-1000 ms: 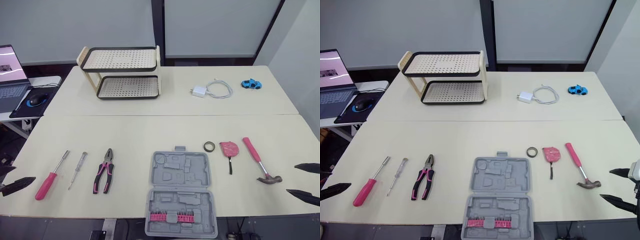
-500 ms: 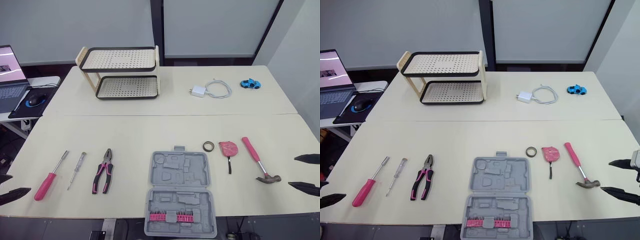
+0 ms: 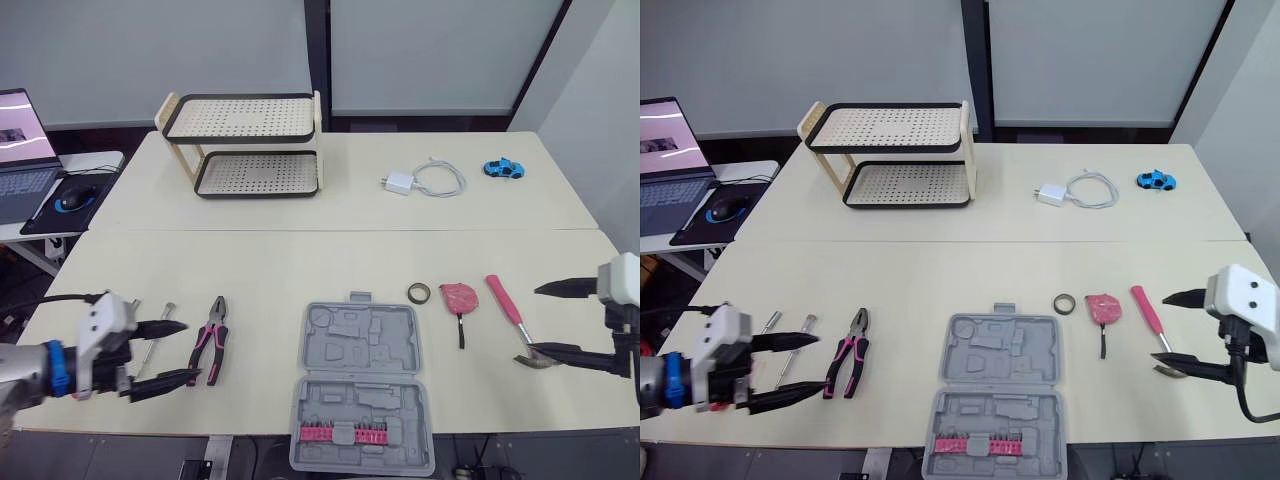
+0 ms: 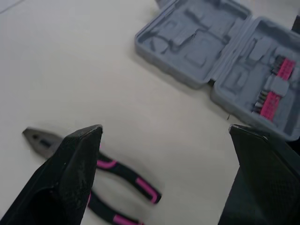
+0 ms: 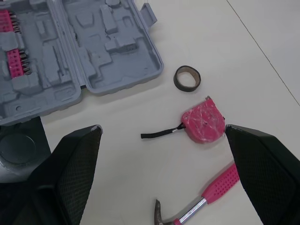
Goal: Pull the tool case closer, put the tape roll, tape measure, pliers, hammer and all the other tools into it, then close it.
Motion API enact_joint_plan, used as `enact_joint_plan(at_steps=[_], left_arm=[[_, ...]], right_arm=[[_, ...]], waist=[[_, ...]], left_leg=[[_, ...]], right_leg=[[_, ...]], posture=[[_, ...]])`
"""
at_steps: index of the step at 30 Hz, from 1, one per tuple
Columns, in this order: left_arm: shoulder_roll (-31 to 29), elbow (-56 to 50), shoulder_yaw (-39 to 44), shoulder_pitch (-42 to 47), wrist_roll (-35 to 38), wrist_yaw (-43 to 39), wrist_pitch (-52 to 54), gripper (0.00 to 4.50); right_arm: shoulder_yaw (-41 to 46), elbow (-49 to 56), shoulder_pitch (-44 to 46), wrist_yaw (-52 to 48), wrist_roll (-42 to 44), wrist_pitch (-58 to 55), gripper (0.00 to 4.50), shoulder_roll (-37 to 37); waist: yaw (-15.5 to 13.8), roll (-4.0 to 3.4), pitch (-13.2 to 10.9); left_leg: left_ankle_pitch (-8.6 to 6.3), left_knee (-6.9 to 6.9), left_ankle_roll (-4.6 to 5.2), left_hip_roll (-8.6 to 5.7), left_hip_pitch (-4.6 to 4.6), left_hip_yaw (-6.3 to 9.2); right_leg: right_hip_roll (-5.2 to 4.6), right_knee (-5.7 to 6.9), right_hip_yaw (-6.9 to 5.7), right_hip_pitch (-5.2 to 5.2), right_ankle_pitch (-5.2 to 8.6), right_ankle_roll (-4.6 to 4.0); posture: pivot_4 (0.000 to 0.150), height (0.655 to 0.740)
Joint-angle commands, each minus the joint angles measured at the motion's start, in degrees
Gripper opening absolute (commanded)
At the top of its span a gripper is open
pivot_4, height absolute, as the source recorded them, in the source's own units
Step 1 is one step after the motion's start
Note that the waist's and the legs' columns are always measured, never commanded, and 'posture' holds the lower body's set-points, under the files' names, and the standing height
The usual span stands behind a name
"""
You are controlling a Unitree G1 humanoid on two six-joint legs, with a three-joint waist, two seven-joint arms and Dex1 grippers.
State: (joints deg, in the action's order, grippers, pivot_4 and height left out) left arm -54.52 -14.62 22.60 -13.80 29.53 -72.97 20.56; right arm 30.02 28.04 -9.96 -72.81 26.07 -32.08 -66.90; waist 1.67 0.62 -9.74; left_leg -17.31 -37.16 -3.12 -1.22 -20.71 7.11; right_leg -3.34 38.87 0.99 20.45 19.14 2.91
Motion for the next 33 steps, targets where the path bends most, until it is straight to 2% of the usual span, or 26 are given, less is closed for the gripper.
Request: enact_joint_plan(at_steps=[1, 6, 12, 17, 18, 25, 33], left_arm=[[2.05, -2.71, -2.57, 2.10, 0.55, 1.11, -1.85, 4.50], [5.15, -3.37, -8.00, 5.69, -0.49, 2.40, -3.20, 4.50], [7.71, -1.08, -13.98, 9.42, -3.13, 2.71, -6.36, 4.50], [9.24, -0.40, -16.59, 11.62, -3.62, 2.96, -7.61, 4.50], [9.51, -0.28, -16.92, 12.05, -3.66, 3.07, -7.74, 4.50], [10.64, 0.24, -18.84, 14.04, -3.78, 3.60, -8.55, 4.50], [11.57, -0.96, -19.51, 15.16, -2.44, 3.54, -8.19, 4.50]], right_arm=[[-5.60, 2.68, 4.51, 4.14, 0.13, -2.48, 4.48, -1.08], [-20.34, 4.44, 14.51, 10.44, -2.79, -8.43, 4.48, -1.03], [-41.16, 0.64, 29.44, 13.94, -11.69, -11.61, 4.48, 4.96], [-51.62, -6.86, 37.91, 15.19, -19.74, -10.80, 2.84, 10.48], [-53.60, -8.44, 39.38, 15.15, -21.58, -10.31, 2.84, 11.42], [-61.66, -19.26, 44.94, 14.51, -31.28, -3.61, 2.84, 16.66], [-63.50, -27.37, 47.64, 11.04, -36.12, 3.44, 2.84, 19.62]], waist=[[0.13, -0.01, 0.00], [0.14, -0.03, 0.00], [0.14, -0.03, 0.00], [0.14, -0.03, 0.00], [0.14, -0.03, 0.00], [0.17, -0.03, 0.00], [0.17, -0.04, 0.00]], left_leg=[[0.00, 0.00, 0.00, 0.00, 0.00, -0.01], [0.01, -0.03, -0.01, -0.01, -0.04, 0.00], [0.02, -0.12, -0.02, -0.04, -0.09, 0.23], [0.03, -0.14, -0.03, -0.06, -0.14, 0.34], [0.03, -0.15, -0.04, -0.06, -0.14, 0.35], [0.06, -0.17, -0.08, -0.07, -0.17, 0.40], [0.08, -0.36, -0.13, -0.08, -0.22, 0.40]], right_leg=[[0.00, 0.00, 0.01, 0.00, 0.00, 0.00], [0.01, 0.00, 0.02, 0.04, 0.00, 0.00], [0.00, 0.00, -0.01, 0.06, 0.00, 0.00], [-0.01, 0.00, 0.00, 0.14, 0.00, 0.00], [-0.01, 0.01, -0.01, 0.15, 0.00, 0.00], [0.00, 0.07, -0.04, 0.21, 0.00, -0.01], [0.00, 0.12, -0.03, 0.23, -0.01, -0.01]], posture=[[0.150, 0.7400], [0.150, 0.7400], [0.150, 0.7400], [0.150, 0.7400], [0.150, 0.7400], [0.150, 0.7400], [0.150, 0.7400]])
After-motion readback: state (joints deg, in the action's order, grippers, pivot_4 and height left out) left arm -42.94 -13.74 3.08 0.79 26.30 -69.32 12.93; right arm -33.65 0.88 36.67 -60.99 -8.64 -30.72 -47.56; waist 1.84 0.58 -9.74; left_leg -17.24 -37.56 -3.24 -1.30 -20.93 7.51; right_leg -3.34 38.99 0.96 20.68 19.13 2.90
